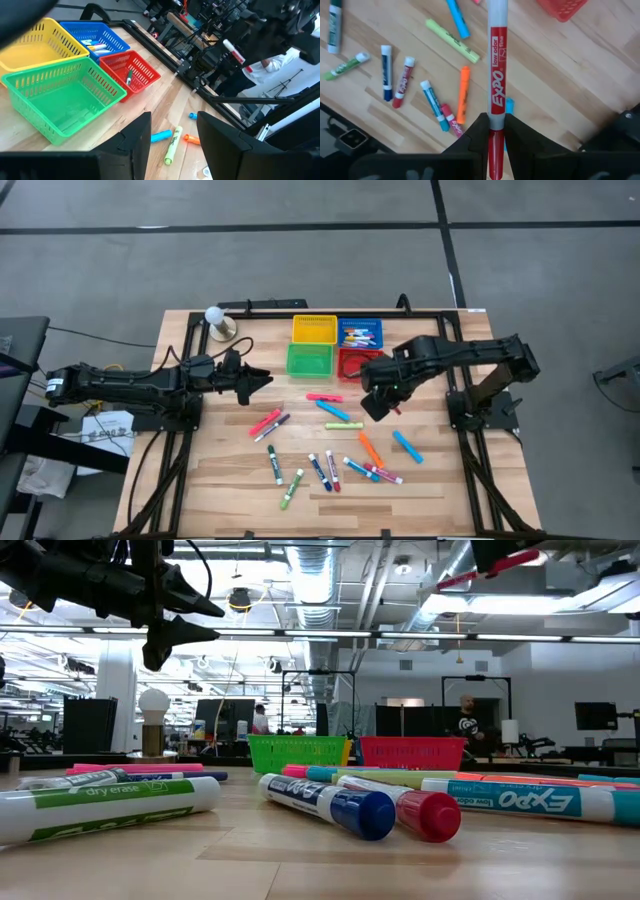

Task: Pick & Place Markers
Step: Put the small red marker pen into the red bin

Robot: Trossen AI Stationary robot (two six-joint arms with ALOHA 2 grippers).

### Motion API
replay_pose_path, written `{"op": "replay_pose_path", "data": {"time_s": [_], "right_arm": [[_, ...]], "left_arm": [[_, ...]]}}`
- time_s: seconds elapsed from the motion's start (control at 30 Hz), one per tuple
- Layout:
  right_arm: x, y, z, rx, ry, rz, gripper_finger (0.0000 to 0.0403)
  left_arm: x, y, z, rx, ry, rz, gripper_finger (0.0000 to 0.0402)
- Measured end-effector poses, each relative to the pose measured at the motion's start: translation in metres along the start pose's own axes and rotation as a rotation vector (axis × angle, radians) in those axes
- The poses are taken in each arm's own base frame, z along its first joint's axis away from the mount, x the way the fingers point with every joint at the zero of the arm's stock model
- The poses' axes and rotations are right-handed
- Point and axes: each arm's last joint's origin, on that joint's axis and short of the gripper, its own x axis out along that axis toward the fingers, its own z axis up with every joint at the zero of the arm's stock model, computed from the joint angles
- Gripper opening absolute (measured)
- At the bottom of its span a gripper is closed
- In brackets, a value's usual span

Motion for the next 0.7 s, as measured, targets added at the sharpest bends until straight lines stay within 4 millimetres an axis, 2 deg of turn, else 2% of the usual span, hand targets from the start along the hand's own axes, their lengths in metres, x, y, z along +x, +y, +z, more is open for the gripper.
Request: {"op": "replay_pose_path", "data": {"time_s": [0.43, 0.57, 0.7], "right_arm": [[0.0, -0.003, 0.009, -0.028, -0.01, -0.001, 0.0042], [-0.001, -0.012, 0.024, -0.05, -0.05, -0.01, 0.0042], [0.001, -0.022, 0.047, -0.093, -0.09, 0.009, 0.0043]], "left_arm": [[0.0, 0.0, 0.0, 0.0, -0.002, -0.001, 0.0158], [0.0, 0.0, 0.0, -0.001, -0.004, -0.003, 0.0158], [0.0, -0.001, 0.001, -0.002, -0.013, -0.009, 0.0158]]}}
